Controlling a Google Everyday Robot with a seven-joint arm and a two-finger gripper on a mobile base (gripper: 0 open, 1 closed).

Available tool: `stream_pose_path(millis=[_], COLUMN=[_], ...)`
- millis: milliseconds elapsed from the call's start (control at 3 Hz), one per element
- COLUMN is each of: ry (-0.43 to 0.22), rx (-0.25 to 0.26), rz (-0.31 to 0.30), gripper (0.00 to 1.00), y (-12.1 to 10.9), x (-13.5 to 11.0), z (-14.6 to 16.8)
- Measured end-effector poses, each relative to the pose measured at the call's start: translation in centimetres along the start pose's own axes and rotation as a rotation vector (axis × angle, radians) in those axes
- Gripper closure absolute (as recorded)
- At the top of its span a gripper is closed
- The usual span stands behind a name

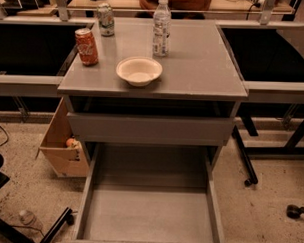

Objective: Close middle drawer

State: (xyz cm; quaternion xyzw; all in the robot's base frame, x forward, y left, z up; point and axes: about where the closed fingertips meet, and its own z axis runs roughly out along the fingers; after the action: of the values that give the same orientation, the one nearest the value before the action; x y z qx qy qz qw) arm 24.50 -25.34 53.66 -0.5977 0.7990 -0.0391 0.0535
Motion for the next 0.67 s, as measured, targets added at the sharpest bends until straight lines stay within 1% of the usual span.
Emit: stream_pose_path(millis=[333, 667], ry=[-0.043, -0.058], rx=[-0.011, -0.041], rz=[-0.001, 0.002], gripper=[0.89, 1.00], y=[-0.4, -1.3], x=[-0.3, -1.1], z=[4.0, 6.6])
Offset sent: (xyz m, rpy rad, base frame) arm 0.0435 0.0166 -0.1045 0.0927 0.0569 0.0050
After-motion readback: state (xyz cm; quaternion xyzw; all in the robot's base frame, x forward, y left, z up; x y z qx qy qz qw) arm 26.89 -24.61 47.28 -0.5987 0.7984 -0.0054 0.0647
